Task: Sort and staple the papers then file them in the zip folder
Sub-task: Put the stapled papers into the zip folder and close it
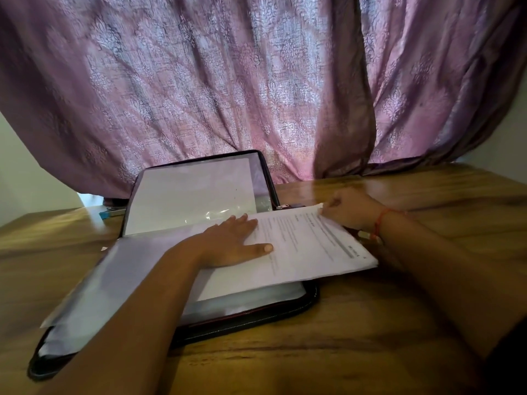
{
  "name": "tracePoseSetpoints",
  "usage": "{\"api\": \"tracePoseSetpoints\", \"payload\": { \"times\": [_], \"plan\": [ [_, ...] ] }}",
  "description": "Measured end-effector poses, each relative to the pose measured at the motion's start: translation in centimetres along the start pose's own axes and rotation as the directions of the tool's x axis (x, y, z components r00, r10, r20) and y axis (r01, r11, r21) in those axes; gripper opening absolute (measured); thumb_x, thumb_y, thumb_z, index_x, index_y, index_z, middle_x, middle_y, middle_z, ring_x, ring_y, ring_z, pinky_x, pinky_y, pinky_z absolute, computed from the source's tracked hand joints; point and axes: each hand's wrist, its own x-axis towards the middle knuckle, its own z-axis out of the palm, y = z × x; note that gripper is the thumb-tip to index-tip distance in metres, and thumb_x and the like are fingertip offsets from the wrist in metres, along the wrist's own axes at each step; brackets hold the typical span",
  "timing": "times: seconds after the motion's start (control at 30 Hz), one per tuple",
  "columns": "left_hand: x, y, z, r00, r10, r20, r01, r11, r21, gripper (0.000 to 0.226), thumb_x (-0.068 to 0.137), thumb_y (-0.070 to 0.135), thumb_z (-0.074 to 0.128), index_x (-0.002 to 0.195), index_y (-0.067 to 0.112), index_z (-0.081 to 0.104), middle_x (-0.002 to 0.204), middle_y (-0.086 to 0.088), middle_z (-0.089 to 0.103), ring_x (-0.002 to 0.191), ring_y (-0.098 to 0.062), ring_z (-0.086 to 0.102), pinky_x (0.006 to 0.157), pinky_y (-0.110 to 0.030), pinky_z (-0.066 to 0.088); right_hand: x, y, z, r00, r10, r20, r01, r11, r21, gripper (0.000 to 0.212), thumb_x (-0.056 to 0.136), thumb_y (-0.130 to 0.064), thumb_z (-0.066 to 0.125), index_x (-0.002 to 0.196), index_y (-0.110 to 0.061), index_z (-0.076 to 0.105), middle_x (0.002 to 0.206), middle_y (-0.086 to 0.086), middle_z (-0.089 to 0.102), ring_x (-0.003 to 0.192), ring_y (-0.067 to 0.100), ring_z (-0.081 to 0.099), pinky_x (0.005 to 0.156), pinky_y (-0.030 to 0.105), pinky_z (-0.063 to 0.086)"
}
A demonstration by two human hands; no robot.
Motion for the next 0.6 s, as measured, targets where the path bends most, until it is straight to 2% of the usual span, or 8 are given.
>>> {"api": "tracePoseSetpoints", "payload": {
  "times": [0.1,0.13,0.2,0.27,0.37,0.43,0.5,0.6],
  "plan": [
    [-0.1,0.1,-0.1,1.000,0.004,0.016,-0.003,0.998,-0.060,0.103,0.078,0.083,0.031,0.162,0.032,0.002,0.169,0.008,-0.008,0.156,-0.015,-0.008,0.127,-0.044,0.002,-0.5,-1.1,0.9,0.993,-0.044,0.111,0.005,0.945,0.327,0.015,0.092,-0.014,0.065,0.104,-0.005,0.066,0.087,0.006,0.068,0.071,0.010,0.061,0.071,0.022,0.051],
    [-0.1,0.1,-0.1,1.000,0.010,0.014,-0.009,0.997,-0.071,0.102,0.079,0.082,0.033,0.162,0.031,0.003,0.170,0.007,-0.008,0.156,-0.015,-0.007,0.126,-0.044,0.002,-0.6,-1.5,1.0,0.987,-0.036,0.156,-0.032,0.912,0.410,0.015,0.093,-0.011,0.064,0.107,-0.004,0.064,0.088,0.006,0.068,0.072,0.012,0.063,0.072,0.026,0.054],
    [0.0,-0.1,-0.1,0.999,0.032,-0.005,-0.032,0.994,-0.101,0.097,0.086,0.078,0.036,0.162,0.029,0.004,0.170,0.007,-0.003,0.156,-0.016,-0.002,0.125,-0.043,0.004,-0.7,-1.9,1.0,0.984,0.001,0.181,-0.076,0.909,0.410,0.003,0.093,-0.011,0.064,0.094,-0.008,0.064,0.088,0.010,0.069,0.075,0.019,0.066,0.070,0.032,0.057],
    [0.1,-0.6,-0.3,0.999,0.043,-0.031,-0.047,0.990,-0.130,0.105,0.079,0.090,0.035,0.162,0.031,0.008,0.170,0.008,0.007,0.156,-0.019,0.010,0.126,-0.048,0.011,-1.0,-2.2,0.5,0.980,0.044,0.195,-0.093,0.964,0.248,0.012,0.092,-0.015,0.066,0.087,-0.004,0.065,0.090,0.014,0.072,0.078,0.027,0.069,0.069,0.036,0.057],
    [0.1,-1.2,-0.6,0.998,0.016,-0.067,-0.028,0.984,-0.177,0.122,0.061,0.102,0.035,0.160,0.032,0.019,0.164,0.007,0.027,0.149,-0.022,0.029,0.122,-0.050,0.027,-1.6,-2.6,0.2,0.962,0.014,0.273,-0.048,0.992,0.117,0.025,0.092,-0.016,0.067,0.102,0.007,0.069,0.100,0.019,0.073,0.083,0.029,0.069,0.083,0.043,0.057],
    [-0.1,-1.1,-0.5,0.999,0.013,-0.045,-0.021,0.983,-0.182,0.103,0.077,0.087,0.043,0.159,0.028,0.021,0.161,0.005,0.031,0.146,-0.022,0.033,0.120,-0.042,0.028,-1.9,-3.1,0.4,0.962,-0.030,0.272,0.010,0.997,0.073,0.026,0.092,-0.017,0.066,0.107,0.004,0.069,0.104,0.016,0.072,0.080,0.022,0.064,0.082,0.038,0.055],
    [-0.3,-0.9,-0.5,0.999,0.011,-0.031,-0.017,0.986,-0.169,0.095,0.085,0.073,0.048,0.160,0.023,0.016,0.164,0.003,0.027,0.147,-0.022,0.030,0.118,-0.038,0.026,-2.0,-3.3,0.9,0.968,-0.068,0.241,0.038,0.992,0.124,0.024,0.092,-0.014,0.066,0.113,-0.004,0.070,0.107,0.012,0.072,0.083,0.016,0.063,0.084,0.033,0.056],
    [-0.1,-0.9,-0.5,0.999,0.000,-0.047,-0.009,0.983,-0.183,0.078,0.093,0.059,0.053,0.157,0.024,0.024,0.160,0.000,0.034,0.142,-0.023,0.038,0.106,-0.030,0.032,-2.2,-3.7,2.2,0.975,-0.023,0.220,-0.070,0.912,0.404,0.018,0.090,-0.002,0.066,0.106,0.003,0.070,0.104,0.016,0.072,0.075,0.015,0.065,0.064,0.021,0.058]
  ]
}}
